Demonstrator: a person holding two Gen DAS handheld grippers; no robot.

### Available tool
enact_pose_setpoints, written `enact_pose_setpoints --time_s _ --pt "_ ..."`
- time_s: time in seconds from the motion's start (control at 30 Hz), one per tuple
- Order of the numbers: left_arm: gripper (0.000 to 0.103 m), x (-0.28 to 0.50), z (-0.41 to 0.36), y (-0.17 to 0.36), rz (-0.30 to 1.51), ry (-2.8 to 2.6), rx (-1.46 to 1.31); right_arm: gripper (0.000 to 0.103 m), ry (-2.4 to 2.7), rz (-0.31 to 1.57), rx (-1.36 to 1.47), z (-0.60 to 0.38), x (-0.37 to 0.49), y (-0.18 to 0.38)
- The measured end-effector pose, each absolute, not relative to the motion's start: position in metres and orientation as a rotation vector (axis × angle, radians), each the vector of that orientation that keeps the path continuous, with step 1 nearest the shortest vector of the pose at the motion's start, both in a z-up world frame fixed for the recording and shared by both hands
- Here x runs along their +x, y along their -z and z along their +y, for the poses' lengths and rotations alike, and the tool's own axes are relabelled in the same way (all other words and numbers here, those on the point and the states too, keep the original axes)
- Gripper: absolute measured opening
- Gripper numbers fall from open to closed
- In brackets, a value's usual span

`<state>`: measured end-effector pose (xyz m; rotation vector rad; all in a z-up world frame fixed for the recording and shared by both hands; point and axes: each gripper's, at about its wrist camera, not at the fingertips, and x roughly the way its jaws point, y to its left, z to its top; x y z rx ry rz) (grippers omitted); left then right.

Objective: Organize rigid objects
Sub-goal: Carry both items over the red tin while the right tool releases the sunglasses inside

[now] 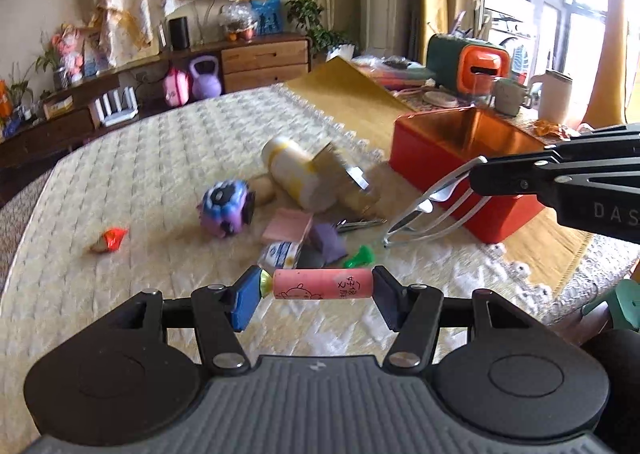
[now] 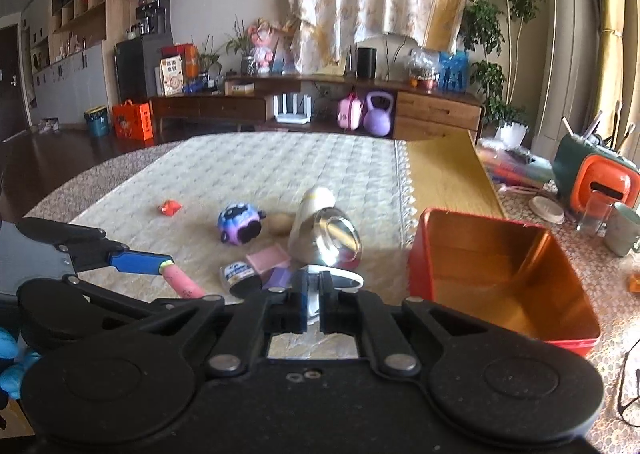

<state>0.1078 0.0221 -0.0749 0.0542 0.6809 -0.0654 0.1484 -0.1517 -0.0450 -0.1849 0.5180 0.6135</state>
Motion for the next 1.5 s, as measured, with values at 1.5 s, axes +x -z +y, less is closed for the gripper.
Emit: enact_pose_setpoints --time_s 1.5 --pt "0.059 0.281 -0.124 0.051 0.731 0.318 0.167 0.004 -0.384 0.461 -0.094 -0.282 0.230 0.048"
